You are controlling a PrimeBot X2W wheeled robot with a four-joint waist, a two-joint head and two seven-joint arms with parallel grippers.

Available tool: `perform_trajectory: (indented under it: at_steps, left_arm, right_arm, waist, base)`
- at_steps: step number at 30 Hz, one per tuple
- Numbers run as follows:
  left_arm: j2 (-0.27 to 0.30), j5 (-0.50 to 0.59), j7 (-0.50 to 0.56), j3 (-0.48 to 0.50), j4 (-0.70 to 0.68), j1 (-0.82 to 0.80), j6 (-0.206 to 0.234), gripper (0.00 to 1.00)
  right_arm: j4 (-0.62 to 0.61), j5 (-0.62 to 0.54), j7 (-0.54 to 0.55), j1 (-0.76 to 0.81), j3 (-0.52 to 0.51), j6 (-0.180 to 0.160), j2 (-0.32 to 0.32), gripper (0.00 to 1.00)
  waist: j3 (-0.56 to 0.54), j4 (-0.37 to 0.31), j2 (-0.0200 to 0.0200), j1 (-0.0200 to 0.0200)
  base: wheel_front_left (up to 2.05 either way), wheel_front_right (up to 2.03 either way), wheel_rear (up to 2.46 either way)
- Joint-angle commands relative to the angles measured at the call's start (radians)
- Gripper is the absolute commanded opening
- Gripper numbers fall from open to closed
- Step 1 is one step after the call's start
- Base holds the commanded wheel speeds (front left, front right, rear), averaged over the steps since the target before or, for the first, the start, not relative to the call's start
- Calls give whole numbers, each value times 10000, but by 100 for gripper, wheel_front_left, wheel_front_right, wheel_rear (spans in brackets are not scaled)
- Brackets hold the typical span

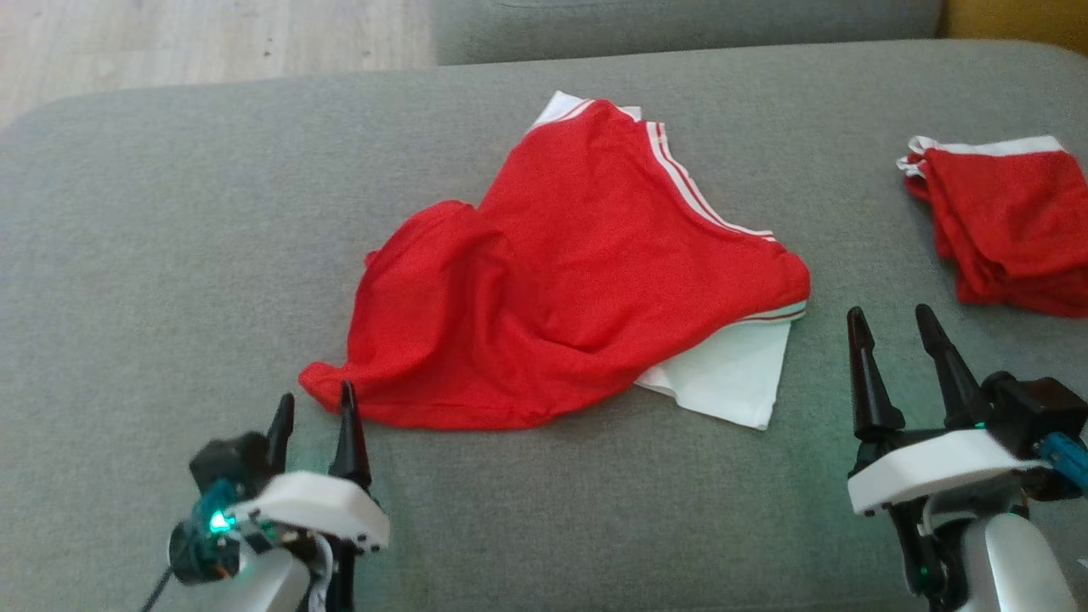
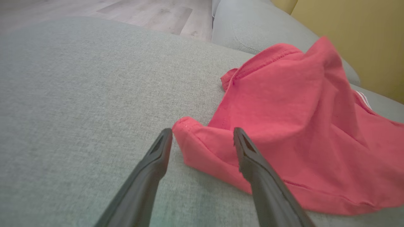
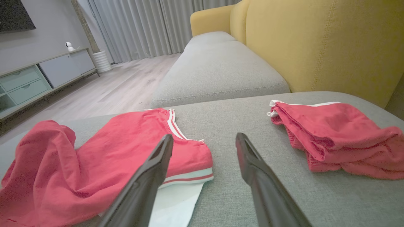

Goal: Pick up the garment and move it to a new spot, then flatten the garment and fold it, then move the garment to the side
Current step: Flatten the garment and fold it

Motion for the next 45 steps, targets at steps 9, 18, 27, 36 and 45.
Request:
perform_trajectory:
  at_steps: [9,18,27,36,45]
  left_arm:
    - [-180,-539,367,714,1128,-1246,-164,100]
    - [-438,-669,375,744,1817,-1418,-44,89]
    - [-428,-604,-342,987,1474,-1205,-175,0]
    - [-418,-503,-664,1649,1011,197,-186,65]
    - [-381,603,-686,2442,124,780,-608,100]
  right_arm:
    - [-490,-150,67,-443,132,33,-52,100]
    - [-466,-73,16,-463,149,33,-52,100]
    - [-363,-54,-40,-458,92,33,-52,100]
    - [-261,-20,-46,-352,86,33,-52,100]
    - [-58,29,-73,-108,130,33,-52,100]
  waist:
    - [362,-391,0,0]
    - [431,-308,0,0]
    - [269,-85,0,0]
    - [17,166,0,0]
    - [-663,202,0,0]
  base:
    - [0,0,0]
    - [0,0,0]
    - [0,0,0]
    - [0,0,0]
    - [0,0,0]
